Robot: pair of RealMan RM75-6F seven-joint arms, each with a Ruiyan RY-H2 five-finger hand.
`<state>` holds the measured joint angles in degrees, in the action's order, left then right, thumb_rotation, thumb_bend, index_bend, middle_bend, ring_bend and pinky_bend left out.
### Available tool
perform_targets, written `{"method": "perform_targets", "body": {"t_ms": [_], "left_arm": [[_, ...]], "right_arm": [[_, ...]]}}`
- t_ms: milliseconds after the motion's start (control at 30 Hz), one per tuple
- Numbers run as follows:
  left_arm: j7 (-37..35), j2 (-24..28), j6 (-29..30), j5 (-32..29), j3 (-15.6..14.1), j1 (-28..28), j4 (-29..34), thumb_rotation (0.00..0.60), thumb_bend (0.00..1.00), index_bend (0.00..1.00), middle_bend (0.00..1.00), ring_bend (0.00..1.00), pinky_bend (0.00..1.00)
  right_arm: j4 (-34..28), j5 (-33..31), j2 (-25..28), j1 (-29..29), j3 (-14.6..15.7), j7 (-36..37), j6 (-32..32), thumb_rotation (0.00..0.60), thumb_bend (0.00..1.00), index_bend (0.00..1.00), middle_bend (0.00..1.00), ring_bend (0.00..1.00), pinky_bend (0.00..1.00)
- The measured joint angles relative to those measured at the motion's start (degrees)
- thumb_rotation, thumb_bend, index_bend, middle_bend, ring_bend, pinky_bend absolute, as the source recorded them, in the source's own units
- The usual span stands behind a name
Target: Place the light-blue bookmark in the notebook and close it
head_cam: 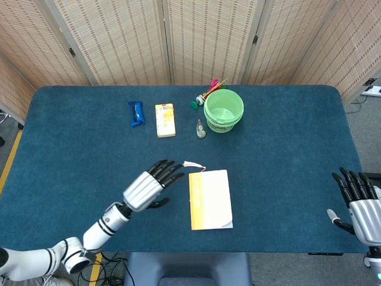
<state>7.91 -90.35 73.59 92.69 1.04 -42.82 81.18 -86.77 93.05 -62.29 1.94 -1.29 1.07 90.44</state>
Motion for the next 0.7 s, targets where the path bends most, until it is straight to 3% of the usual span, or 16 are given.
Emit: {"method": "perform_targets", "body": {"t_ms": [367, 700], "left_arm": [[-0.1, 12.3, 6.3, -14.3, 0.3, 14.9, 9.2, 0.6, 0.29, 0.16, 0.09, 0.1, 0.15], [0.3, 17.8, 13.8, -16.3, -1.8, 25.0, 13.7, 0.6, 0.29, 0.16, 0.09, 0.1, 0.15]], "right_arm": [[3.2, 2.0, -0.8, 1.8, 0.6, 4.3, -1.6, 0.6, 0.18, 0.0, 0.04, 0.0, 0.0], [3.1, 1.6, -0.4, 3.0, 1.1, 6.2, -4.2, 0.6, 0.17, 0.0, 0.04, 0.0, 0.0]]}}
